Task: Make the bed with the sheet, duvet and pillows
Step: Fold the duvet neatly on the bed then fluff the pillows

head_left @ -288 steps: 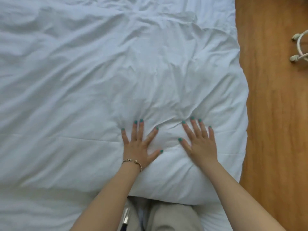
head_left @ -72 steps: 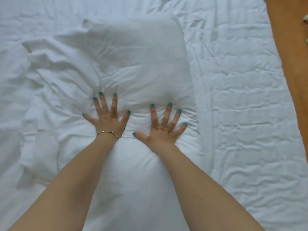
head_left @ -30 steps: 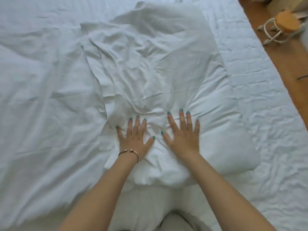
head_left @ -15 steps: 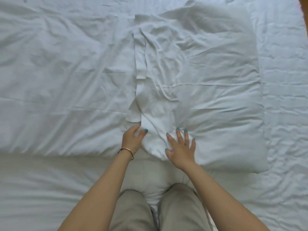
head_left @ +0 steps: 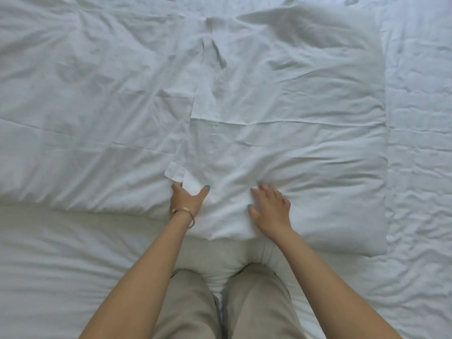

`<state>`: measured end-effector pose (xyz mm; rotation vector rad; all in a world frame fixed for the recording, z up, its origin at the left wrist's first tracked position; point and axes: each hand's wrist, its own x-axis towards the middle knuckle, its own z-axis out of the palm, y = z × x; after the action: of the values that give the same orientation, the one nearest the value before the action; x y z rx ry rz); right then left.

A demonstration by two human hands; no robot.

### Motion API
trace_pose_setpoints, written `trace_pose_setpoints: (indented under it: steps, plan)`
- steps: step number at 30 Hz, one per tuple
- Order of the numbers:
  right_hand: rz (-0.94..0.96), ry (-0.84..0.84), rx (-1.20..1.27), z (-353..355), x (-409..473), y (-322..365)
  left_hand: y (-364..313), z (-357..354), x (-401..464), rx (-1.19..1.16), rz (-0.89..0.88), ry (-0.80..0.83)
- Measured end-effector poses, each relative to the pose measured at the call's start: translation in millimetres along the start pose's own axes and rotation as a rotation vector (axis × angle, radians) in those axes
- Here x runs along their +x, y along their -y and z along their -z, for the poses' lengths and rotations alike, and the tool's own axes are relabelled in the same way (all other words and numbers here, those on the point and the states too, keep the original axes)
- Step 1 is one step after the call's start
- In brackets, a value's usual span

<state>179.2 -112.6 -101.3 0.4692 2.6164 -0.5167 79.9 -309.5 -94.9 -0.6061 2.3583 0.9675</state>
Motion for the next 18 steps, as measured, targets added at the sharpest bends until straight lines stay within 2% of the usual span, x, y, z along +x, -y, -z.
trace_pose_setpoints:
  steps: [2,4,6,7,8,9,10,12,13,14,16,18]
  plan:
    - [0.046,-0.061,-0.074,2.8,-0.8,-14.8,-5.5,0.1,15.1,0.2,0.064,-0.029]
    - [0.168,-0.047,-0.174,5.9,-5.2,-41.4,-6.5,-0.6,19.1,0.372,0.124,-0.097]
    - [0.344,-0.045,-0.317,14.7,-6.5,-75.2,-8.7,-13.2,14.3,0.538,0.094,-0.261]
    - [0.368,-0.066,-0.365,20.1,-6.1,-92.8,-15.1,-23.6,5.1,0.554,0.048,-0.336]
    - [0.296,-0.074,-0.376,26.9,-7.7,-109.6,-24.6,-36.3,-7.2,0.511,-0.041,-0.386]
    - [0.147,-0.078,-0.348,32.1,-11.0,-124.9,-33.7,-51.6,-18.3,0.474,-0.193,-0.391]
    - [-0.007,-0.088,-0.321,32.9,-16.7,-138.4,-41.2,-68.1,-28.9,0.506,-0.392,-0.351]
    - [-0.146,-0.055,-0.322,19.1,-33.6,-158.6,-43.6,-100.3,-43.1,0.778,-0.737,-0.077]
    - [-0.148,-0.014,-0.328,11.5,-39.8,-164.3,-37.9,-110.6,-41.9,0.911,-0.742,0.098]
    - [-0.141,0.023,-0.327,7.8,-41.8,-167.4,-29.7,-115.8,-35.1,0.975,-0.617,0.244]
    - [-0.142,0.053,-0.283,9.3,-37.0,-165.6,-15.4,-111.4,-19.1,0.968,-0.377,0.328]
    - [-0.151,0.114,-0.254,14.8,-33.3,-162.6,-4.2,-100.1,-14.4,1.005,-0.324,0.328]
